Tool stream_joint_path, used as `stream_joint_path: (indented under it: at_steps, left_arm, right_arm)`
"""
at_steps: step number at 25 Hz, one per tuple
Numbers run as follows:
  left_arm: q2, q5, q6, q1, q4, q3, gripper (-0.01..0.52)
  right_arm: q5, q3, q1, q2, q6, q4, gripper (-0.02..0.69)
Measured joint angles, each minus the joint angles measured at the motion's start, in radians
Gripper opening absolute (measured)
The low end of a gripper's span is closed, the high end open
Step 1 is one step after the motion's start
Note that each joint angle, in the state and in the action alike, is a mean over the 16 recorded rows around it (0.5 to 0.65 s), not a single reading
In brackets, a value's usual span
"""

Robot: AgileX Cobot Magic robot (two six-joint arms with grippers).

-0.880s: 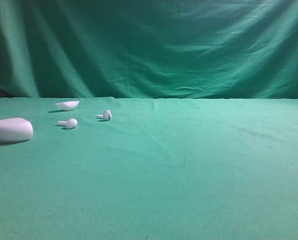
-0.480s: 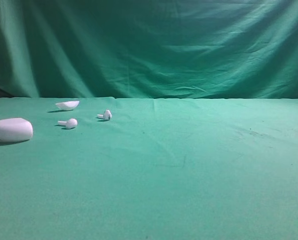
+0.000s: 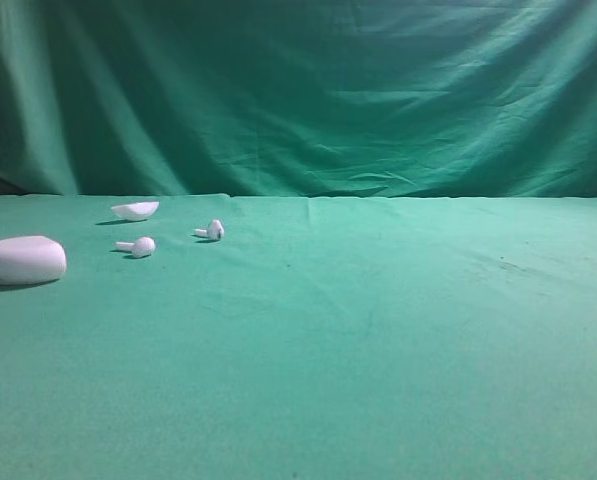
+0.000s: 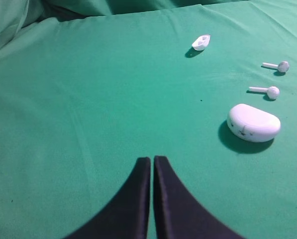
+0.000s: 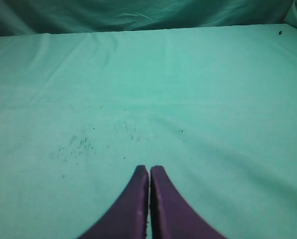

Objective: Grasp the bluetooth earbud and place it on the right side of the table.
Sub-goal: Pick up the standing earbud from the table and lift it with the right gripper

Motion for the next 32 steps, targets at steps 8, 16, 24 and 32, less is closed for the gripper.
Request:
stream_joint_path:
  at_steps: [8, 16, 24, 32]
  left_arm:
    - [0.0, 0.0, 0.0, 0.0, 0.0, 0.0, 0.0]
    - [0.0, 0.0, 0.0, 0.0, 0.0, 0.0, 0.0]
    - [0.0, 0.0, 0.0, 0.0, 0.0, 0.0, 0.0]
    - [0.0, 0.0, 0.0, 0.0, 0.0, 0.0, 0.0]
  right_arm:
    - [-0.189, 0.0, 0.0, 0.0, -0.011, 0.003, 0.0]
    - [-0.394, -0.068, 0.0, 0.023, -0.044, 0.006, 0.0]
    - [-0.193, -0.296, 0.0, 0.206, -0.092, 0.008, 0.0]
    - [0.085, -0.513, 0.0, 0.502, -0.128, 0.038, 0.0]
